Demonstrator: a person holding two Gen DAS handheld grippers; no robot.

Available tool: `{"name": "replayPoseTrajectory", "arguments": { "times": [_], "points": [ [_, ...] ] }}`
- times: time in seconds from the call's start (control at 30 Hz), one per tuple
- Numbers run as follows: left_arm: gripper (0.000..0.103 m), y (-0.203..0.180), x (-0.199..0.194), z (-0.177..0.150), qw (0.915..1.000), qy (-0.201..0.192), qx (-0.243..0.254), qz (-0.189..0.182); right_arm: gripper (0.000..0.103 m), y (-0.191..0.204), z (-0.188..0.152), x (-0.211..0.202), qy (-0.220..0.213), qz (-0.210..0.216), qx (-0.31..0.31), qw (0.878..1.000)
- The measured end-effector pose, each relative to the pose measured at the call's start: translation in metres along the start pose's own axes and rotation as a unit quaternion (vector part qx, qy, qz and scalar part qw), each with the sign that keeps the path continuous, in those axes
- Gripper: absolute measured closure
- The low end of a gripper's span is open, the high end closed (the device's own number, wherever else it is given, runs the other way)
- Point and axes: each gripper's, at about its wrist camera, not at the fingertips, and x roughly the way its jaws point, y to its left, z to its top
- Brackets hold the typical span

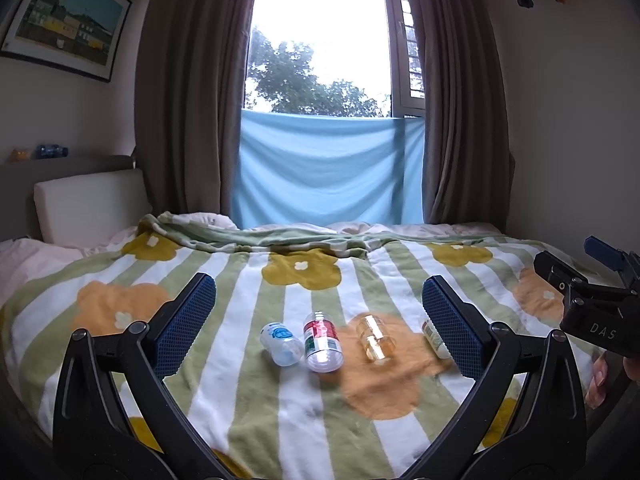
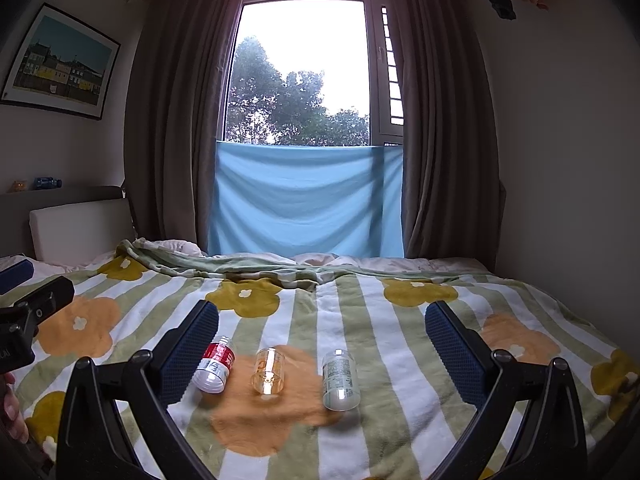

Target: Flip cup upside down

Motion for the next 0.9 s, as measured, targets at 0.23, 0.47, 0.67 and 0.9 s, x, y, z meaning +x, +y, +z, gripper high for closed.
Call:
{"name": "replayPoseTrajectory", "arguments": {
  "times": [0.23,0.47,0.67,0.9],
  "points": [
    [0.0,-0.0005,0.0004,-0.0005,1.0,0.001,-0.001,-0.001,0.0,0.0001,0.0,0.0001,0.0,0.0,0.0,1.0],
    [0.0,0.0016,0.0019,-0.0015,1.0,0.006,-0.004,-0.004,0.0,-0.0007,-0.0014,0.0003,0.0,0.0,-0.001,1.0],
    [0.0,0.0035,0.0023,-0.0009,1.0,0.007,-0.005,-0.004,0.0,0.0004,-0.0015,0.001,0.001,0.0,-0.001,1.0],
    [0.0,0.0069,0.0041,-0.0025,0.9999,0.009,-0.009,-0.002,0.0,0.0009,-0.0023,0.001,0.001,0.0,-0.002,1.0]
  ]
}}
